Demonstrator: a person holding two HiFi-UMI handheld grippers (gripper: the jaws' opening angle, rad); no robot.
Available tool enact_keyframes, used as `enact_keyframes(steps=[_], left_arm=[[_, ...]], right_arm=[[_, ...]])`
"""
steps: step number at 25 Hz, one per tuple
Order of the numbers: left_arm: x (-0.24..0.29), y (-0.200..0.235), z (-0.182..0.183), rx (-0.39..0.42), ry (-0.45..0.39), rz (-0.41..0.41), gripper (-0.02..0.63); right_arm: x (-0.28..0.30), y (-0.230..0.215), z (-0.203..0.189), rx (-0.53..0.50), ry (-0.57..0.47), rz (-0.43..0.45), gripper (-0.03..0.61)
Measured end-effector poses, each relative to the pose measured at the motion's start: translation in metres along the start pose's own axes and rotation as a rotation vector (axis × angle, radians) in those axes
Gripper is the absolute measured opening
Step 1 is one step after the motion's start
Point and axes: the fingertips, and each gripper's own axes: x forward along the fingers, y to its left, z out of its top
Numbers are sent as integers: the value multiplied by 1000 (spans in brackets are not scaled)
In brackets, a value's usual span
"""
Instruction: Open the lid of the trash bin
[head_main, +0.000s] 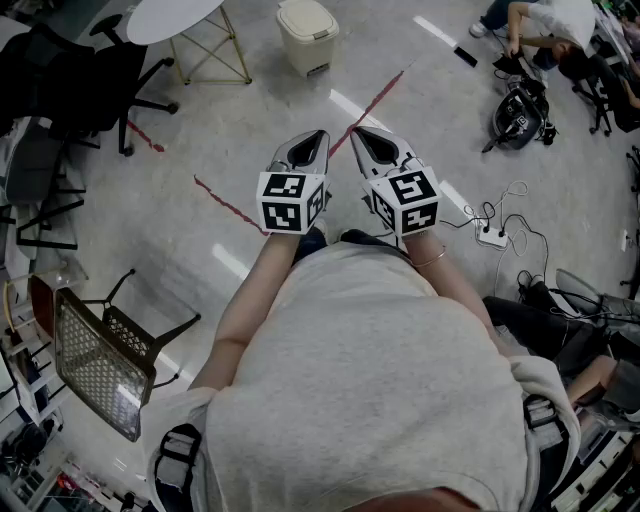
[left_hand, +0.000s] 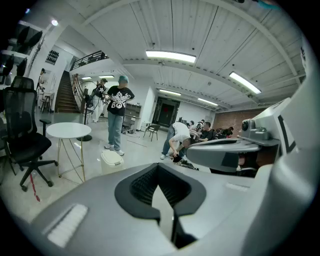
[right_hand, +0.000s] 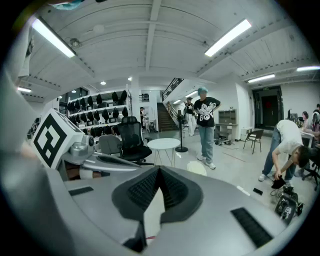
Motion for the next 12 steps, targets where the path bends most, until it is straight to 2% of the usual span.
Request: enact_keyframes(steps=[7,12], left_arm=[[4,-2,-6,-1,44,-26,5],[3,-2,-8,10,43,-33,5]], right_arm=[[6,-2,-3,35,6,-4,8],[7,-2,-11,50,14,-10,8]])
